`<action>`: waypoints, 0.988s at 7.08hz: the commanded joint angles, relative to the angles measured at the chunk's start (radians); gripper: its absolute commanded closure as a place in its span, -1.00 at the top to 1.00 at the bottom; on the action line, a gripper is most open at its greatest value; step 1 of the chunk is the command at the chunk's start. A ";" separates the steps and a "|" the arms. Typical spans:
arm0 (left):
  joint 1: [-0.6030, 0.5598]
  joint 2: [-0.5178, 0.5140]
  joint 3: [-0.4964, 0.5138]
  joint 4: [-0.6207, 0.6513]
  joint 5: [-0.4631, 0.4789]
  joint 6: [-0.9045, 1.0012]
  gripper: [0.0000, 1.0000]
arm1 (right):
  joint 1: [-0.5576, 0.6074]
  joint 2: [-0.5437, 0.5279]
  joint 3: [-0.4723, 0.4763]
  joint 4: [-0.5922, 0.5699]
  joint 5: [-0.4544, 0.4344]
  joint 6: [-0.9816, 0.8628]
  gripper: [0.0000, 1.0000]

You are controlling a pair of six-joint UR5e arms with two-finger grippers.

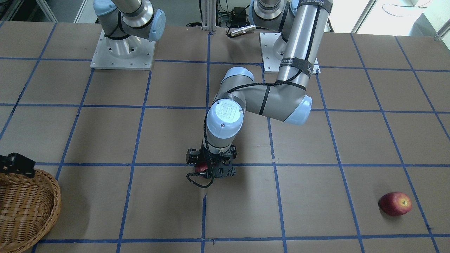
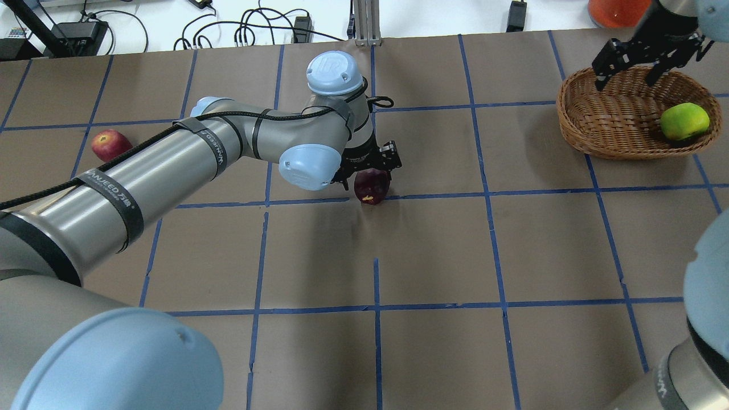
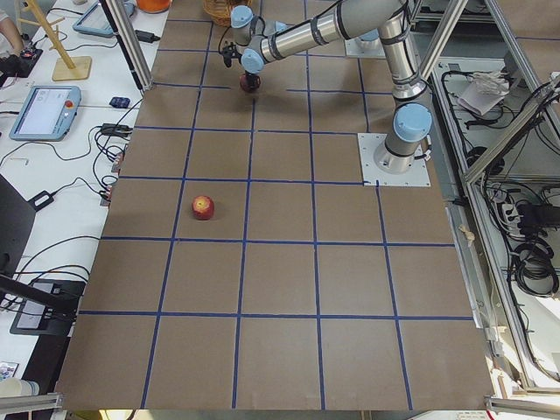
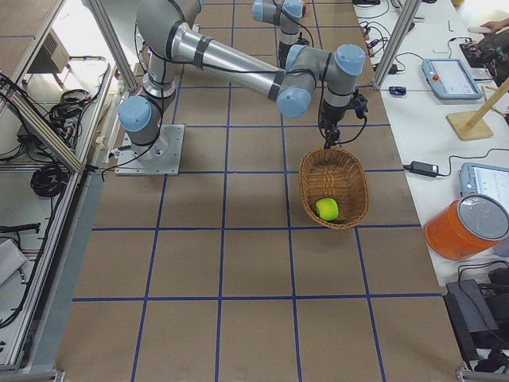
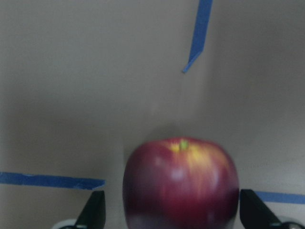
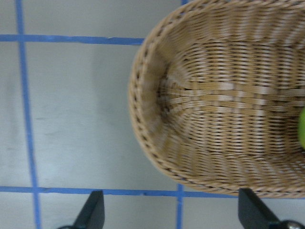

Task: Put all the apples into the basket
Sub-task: 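Carry the red apple with the left gripper to the table center and release, then grasp the center red apple with the right gripper while the left grasps another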

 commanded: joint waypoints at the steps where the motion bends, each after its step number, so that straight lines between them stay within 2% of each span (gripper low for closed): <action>1: 0.063 0.053 0.052 -0.115 -0.001 0.023 1.00 | 0.146 -0.009 0.004 0.039 0.086 0.141 1.00; 2: 0.119 0.077 0.131 -0.228 0.003 0.066 1.00 | 0.229 -0.003 0.004 0.025 0.086 0.243 1.00; 3: 0.200 0.083 0.222 -0.346 0.011 0.233 1.00 | 0.297 0.003 0.007 0.024 0.086 0.369 1.00; 4: 0.296 0.083 0.250 -0.371 0.086 0.399 1.00 | 0.361 0.024 0.015 0.012 0.086 0.490 1.00; 5: 0.391 0.071 0.250 -0.353 0.171 0.580 1.00 | 0.428 0.063 0.029 -0.075 0.086 0.598 1.00; 6: 0.501 0.049 0.250 -0.338 0.210 0.752 1.00 | 0.494 0.108 0.038 -0.150 0.086 0.722 1.00; 7: 0.598 0.032 0.249 -0.289 0.211 0.875 1.00 | 0.556 0.158 0.035 -0.226 0.084 0.828 1.00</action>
